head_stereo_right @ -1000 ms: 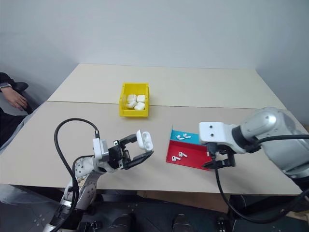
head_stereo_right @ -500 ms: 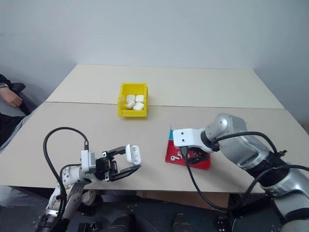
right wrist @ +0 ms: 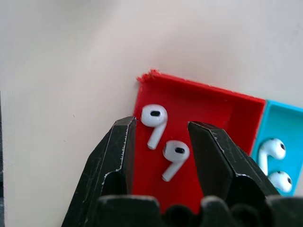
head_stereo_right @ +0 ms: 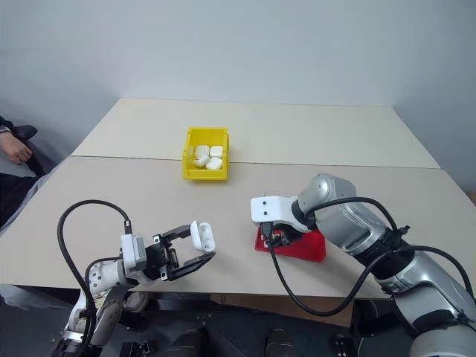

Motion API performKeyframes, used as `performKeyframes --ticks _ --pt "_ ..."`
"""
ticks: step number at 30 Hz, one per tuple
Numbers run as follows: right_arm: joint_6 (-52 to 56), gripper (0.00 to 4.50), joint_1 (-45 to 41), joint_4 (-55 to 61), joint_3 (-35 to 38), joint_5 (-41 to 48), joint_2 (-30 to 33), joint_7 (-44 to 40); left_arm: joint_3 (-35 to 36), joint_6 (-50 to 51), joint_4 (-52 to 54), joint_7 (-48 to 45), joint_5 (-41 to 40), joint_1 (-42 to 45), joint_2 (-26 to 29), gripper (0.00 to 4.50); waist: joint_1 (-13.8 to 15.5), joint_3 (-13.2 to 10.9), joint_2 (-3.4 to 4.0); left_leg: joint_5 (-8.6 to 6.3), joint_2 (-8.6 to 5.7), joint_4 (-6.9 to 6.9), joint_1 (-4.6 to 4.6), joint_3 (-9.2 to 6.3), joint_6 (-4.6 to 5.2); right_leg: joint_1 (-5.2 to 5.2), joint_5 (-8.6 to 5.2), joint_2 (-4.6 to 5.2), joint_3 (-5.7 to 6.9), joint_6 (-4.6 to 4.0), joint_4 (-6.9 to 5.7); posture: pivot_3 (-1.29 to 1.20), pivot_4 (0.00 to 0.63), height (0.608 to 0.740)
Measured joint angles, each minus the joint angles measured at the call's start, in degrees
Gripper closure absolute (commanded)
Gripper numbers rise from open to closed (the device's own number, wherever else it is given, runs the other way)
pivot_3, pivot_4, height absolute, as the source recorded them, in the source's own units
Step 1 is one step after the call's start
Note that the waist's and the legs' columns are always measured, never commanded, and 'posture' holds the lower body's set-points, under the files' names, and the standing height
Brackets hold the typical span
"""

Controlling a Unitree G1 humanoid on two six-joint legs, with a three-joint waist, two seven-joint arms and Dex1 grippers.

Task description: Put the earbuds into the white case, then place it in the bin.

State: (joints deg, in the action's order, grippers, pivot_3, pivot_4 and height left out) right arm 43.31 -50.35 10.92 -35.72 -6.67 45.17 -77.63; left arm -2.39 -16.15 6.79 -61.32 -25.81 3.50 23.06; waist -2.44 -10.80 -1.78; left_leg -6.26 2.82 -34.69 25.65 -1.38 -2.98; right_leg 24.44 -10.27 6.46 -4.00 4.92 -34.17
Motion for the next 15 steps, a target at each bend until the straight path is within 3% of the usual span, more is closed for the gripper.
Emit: performKeyframes --ticks 15 --pt "1.16 2.34 -0.09 -3.68 -2.70 -1.42 -3.09 0.24 -0.05 6.45 4.64 4.07 1.04 -2.07 2.50 1.75 -0.05 0.00 0.01 0.00 0.02 0.05 0.37 0.01 0.00 0.45 0.03 -0.02 0.00 -0.05 -0.04 0.00 0.150 0.740"
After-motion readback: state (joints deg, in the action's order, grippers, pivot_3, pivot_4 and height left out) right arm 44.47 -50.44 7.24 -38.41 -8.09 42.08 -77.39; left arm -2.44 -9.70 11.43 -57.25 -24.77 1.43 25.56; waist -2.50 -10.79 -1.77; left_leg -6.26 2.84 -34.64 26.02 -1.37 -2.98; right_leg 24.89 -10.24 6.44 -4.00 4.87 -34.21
